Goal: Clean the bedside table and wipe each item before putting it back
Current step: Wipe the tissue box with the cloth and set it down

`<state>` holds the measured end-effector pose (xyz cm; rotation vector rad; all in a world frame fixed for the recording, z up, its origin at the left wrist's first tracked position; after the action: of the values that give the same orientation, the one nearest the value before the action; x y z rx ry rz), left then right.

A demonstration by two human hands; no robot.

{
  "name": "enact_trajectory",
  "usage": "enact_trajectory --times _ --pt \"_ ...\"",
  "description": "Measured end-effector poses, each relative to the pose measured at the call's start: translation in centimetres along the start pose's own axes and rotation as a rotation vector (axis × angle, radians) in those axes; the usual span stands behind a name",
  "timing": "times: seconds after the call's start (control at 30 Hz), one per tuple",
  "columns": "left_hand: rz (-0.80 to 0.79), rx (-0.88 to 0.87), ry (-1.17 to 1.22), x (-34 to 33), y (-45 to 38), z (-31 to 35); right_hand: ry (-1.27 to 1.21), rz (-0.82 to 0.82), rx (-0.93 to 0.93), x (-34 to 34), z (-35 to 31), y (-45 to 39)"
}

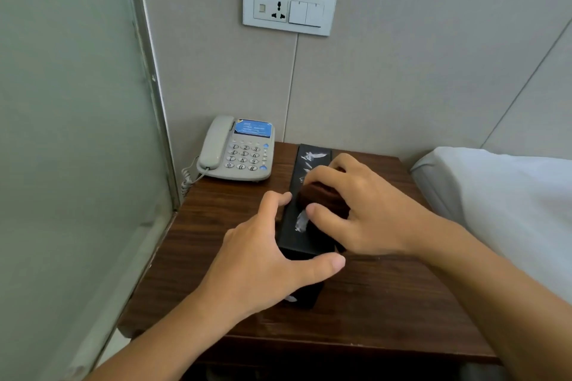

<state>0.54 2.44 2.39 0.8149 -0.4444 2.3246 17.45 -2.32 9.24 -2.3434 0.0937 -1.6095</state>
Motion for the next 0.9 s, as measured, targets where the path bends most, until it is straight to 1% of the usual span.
enact_trajectory --times 0.1,0.23,0.27,0.4,0.43,0.47,0.53,0.57,0.6,0.63,0.73,0.8,0.83,0.9 --pt "-0.002 0.015 0.021 0.1 -0.2 0.1 -0.011 -0.02 0.027 0.3 -0.5 0.0" --pt "-0.021 0.034 0.028 0.1 -0.3 0.2 -0.044 -0.138 0.088 0.9 -1.5 0.2" --pt "-0.023 0.04 0.021 0.0 -0.3 0.2 -0.036 -0.138 0.092 1.2 -1.3 -0.2" --pt "-0.027 0.079 -0.007 -0.1 -0.3 0.1 0.022 -0.046 0.004 1.5 0.2 -2.5" --pt "-0.024 0.08 -0.001 0.0 -0.4 0.1 0.058 -0.051 0.021 1.3 0.0 -2.4" --pt "-0.021 0.076 0.008 0.1 -0.4 0.2 0.086 -0.08 0.061 1.1 -0.6 -2.0" --pt "-0.022 0.061 0.022 0.3 -0.3 0.5 0.047 -0.196 0.143 1.1 -2.2 -0.9" --pt "-0.023 0.055 0.023 0.3 -0.2 0.6 0.015 -0.249 0.152 1.2 -2.7 -0.6" --pt "-0.024 0.055 0.019 0.3 -0.2 0.7 0.007 -0.27 0.151 1.3 -2.7 -0.8" --pt "-0.027 0.059 0.012 0.3 -0.1 0.7 0.033 -0.256 0.131 1.5 -2.3 -1.2" --pt "-0.034 0.06 -0.027 0.2 -0.2 0.8 0.217 -0.105 0.052 1.3 -0.8 -2.9" --pt "-0.028 0.052 -0.026 0.4 -0.2 0.9 0.273 -0.077 0.094 1.1 -1.5 -2.6" --pt "-0.023 0.05 -0.018 0.5 -0.1 1.0 0.24 -0.117 0.136 1.0 -2.3 -2.0" --pt "-0.02 0.042 -0.012 0.6 -0.1 1.1 0.087 -0.256 0.196 1.1 -3.9 -0.5"
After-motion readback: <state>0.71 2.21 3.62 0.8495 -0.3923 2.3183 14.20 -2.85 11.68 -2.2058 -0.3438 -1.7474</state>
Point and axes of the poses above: each hand's wrist, its own y-axis away from the middle knuckle, its own x-axis out of the back of the hand, z = x × y, the point moved 4 cm from there along -y, towards the middle knuckle, and after that the axes turned 8 degrees about -y, right-handed, at the moved point
